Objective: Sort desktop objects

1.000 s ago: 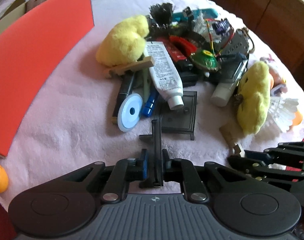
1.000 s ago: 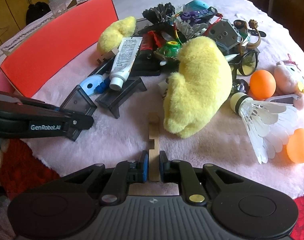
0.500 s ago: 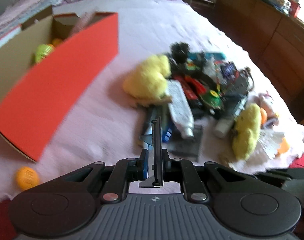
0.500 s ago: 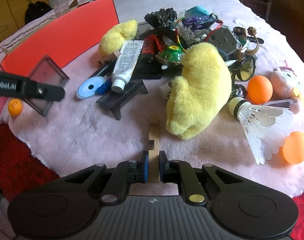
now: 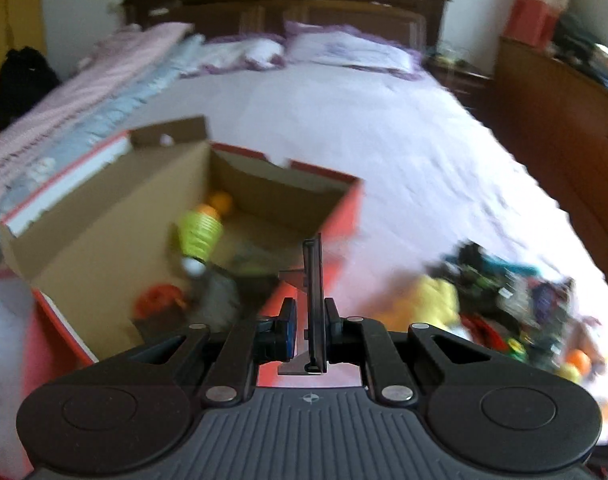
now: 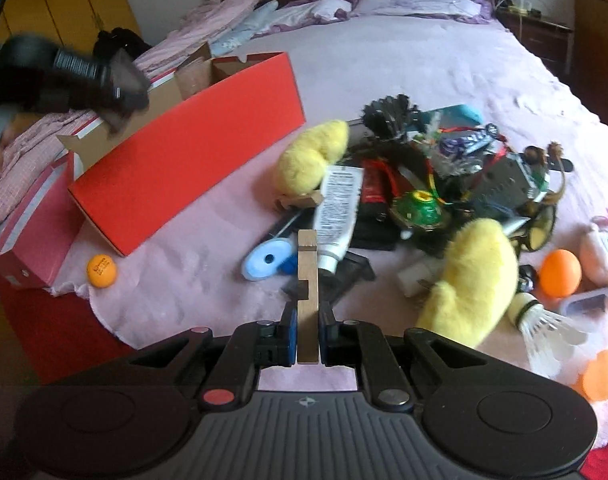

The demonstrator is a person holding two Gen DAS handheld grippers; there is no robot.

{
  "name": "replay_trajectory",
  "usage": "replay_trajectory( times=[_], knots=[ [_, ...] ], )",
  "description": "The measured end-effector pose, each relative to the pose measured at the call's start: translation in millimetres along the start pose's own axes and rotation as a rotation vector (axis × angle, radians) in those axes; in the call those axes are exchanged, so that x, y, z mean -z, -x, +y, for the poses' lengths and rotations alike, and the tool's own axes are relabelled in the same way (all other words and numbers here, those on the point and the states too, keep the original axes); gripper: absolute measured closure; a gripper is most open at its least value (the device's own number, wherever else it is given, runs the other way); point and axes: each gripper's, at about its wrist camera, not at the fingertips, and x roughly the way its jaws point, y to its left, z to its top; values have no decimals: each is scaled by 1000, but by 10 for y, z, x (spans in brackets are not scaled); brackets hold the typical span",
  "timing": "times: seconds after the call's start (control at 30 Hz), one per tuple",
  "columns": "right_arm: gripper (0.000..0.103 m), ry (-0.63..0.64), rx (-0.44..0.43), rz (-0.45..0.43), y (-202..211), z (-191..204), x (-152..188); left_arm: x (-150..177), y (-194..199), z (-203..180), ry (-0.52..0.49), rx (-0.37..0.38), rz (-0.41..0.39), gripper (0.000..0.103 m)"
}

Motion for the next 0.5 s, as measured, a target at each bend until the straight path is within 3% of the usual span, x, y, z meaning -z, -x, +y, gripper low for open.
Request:
replay_trajectory(
  times=[0.1, 0.17, 0.23, 0.27, 0.37, 0.5],
  knots=[
    [91, 1, -6, 20, -35, 25, 19, -175, -222, 195, 1, -63, 34, 88],
    [91, -1, -5, 30, -41, 31, 28, -190, -400, 290, 10, -99, 71, 81],
    [91, -5, -1, 31, -34, 17, 44, -178, -574, 370, 20, -134, 110, 52],
    [91, -7, 1, 31, -30, 9, 52, -147, -559, 380, 21, -141, 103, 46],
    [91, -14, -1, 34, -25, -15, 27, -50, -497, 404, 25, -159, 77, 41],
    [91, 10, -25, 28, -79, 48, -164, 80, -413, 437, 29, -182, 42, 21]
  ],
)
